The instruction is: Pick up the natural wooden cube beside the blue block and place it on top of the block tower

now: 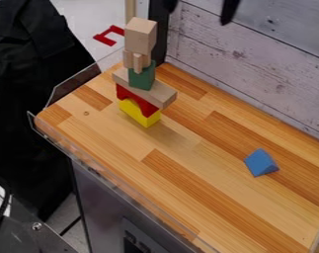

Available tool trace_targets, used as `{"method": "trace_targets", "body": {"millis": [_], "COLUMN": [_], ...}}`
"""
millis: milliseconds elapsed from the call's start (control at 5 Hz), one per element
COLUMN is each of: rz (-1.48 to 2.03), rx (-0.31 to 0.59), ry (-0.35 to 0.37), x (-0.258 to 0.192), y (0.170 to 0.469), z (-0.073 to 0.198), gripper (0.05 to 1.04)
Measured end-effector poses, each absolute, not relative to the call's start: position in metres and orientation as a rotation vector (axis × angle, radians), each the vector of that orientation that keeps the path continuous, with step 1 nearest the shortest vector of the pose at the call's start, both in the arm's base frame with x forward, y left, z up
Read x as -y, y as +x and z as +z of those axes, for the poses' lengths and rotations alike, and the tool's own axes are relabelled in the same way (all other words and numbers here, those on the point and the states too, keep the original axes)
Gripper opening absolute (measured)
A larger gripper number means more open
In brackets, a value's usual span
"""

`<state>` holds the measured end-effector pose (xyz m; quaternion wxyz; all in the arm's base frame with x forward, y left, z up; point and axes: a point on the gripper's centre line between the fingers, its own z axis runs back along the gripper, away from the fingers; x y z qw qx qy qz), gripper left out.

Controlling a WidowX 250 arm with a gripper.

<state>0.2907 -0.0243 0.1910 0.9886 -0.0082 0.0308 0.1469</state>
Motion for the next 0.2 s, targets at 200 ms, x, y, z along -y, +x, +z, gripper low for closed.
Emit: {"method": "trace_targets", "body": {"millis": [200], "rz": [0.225], "rx": [-0.018], "ry": [-0.068], "x": [0.053], "y": [0.2845], "z": [0.1711], "gripper": [0.999]}}
